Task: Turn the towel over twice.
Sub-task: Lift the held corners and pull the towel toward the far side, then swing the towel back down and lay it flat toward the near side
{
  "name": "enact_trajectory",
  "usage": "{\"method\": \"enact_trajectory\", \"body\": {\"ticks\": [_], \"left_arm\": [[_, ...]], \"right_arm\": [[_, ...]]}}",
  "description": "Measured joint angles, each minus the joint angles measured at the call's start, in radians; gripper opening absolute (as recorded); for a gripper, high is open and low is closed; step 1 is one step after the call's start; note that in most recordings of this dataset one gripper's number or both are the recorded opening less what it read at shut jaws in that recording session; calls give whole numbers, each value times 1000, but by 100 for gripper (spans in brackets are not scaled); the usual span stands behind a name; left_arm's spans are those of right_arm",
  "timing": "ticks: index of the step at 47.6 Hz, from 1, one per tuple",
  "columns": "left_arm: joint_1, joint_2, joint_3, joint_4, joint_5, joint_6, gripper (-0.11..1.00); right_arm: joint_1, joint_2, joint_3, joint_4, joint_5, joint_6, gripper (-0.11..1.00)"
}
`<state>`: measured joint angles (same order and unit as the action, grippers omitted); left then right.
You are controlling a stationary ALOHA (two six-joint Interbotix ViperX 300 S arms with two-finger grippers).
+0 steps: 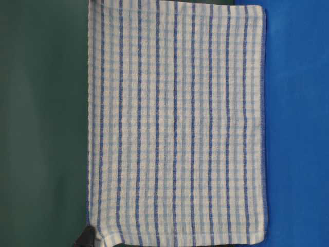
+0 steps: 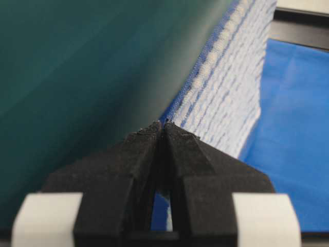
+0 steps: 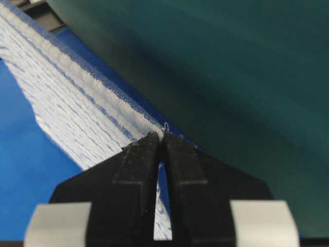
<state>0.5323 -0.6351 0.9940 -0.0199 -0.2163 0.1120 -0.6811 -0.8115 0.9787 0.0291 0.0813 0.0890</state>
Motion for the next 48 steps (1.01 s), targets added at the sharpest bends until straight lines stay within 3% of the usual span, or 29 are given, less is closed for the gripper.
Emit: {"method": "enact_trajectory", "body": {"ticks": [13, 26, 41, 48], "left_arm": [[-40, -2, 21, -2, 72, -14, 3], [-219, 2, 146, -6, 100, -66, 3], [-420, 101, 218, -9, 95, -322, 3], [-515, 196, 215, -9, 95, -449, 3]], "right_arm": [[69, -20, 6, 25, 91, 20, 5], [276, -23, 117, 94, 143, 126, 5], [506, 144, 210, 98, 74, 304, 5], [657, 273, 209, 97, 41, 377, 5]]}}
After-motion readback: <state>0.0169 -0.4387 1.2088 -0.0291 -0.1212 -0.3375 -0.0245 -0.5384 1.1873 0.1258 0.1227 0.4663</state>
